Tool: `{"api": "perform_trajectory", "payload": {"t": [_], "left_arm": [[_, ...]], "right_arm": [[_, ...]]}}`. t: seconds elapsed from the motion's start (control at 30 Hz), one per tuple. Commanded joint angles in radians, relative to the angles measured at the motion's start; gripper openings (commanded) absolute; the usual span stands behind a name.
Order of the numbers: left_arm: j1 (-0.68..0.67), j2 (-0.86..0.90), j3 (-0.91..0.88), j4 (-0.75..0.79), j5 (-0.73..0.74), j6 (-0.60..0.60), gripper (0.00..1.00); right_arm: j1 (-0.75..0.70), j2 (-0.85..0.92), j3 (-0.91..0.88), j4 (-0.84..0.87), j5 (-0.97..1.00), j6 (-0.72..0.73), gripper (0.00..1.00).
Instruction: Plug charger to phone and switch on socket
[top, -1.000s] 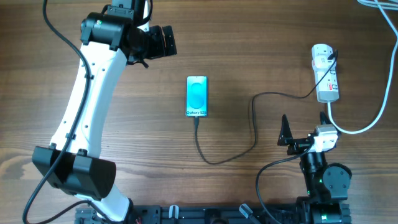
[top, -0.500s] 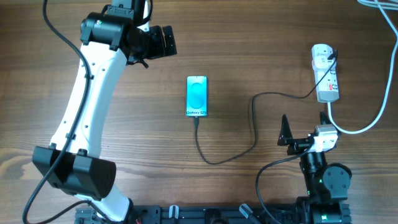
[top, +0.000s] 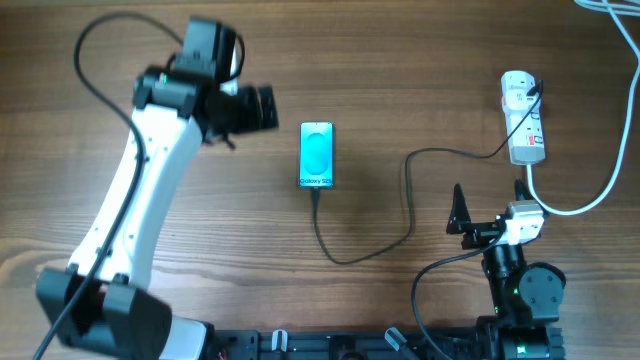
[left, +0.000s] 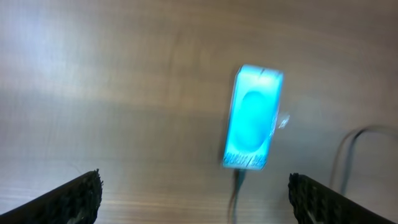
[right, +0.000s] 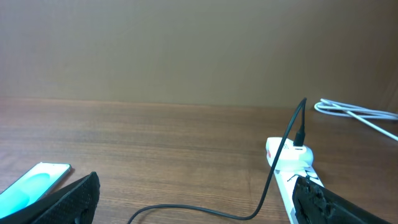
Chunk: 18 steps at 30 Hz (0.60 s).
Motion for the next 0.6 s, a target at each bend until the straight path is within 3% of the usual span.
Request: {"api": "perform_trajectory", "payload": {"t": [0.0, 0.03, 0.13, 0.27, 0.37, 0.57], "left_arm": [[0.005, -0.126, -0.131, 0.003, -0.068, -0.005, 1.00], [0.005, -0.148, -0.160, 0.009, -0.077, 0.000, 1.00], [0.005, -0.264, -0.331, 0.181, -0.009, 0.192, 1.00], [0.005, -0.414, -0.590, 0.483, 0.126, 0.372, 1.00], [0.009, -0.536, -0.765, 0.669, 0.134, 0.381, 1.00], [0.083, -0.776, -1.044, 0.902, 0.161, 0.380, 1.00]], "right_arm": [[-0.005, -0.013, -0.002, 0.005, 0.013, 0.014, 1.00], [-0.005, -0.013, -0.002, 0.005, 0.013, 0.014, 0.99], [-0.005, -0.013, -0.002, 0.005, 0.013, 0.014, 0.99], [-0.005, -0.013, -0.002, 0.005, 0.013, 0.014, 1.00], [-0.005, -0.013, -0.002, 0.005, 0.013, 0.014, 1.00], [-0.005, -0.013, -0.002, 0.005, 0.013, 0.014, 1.00]]}}
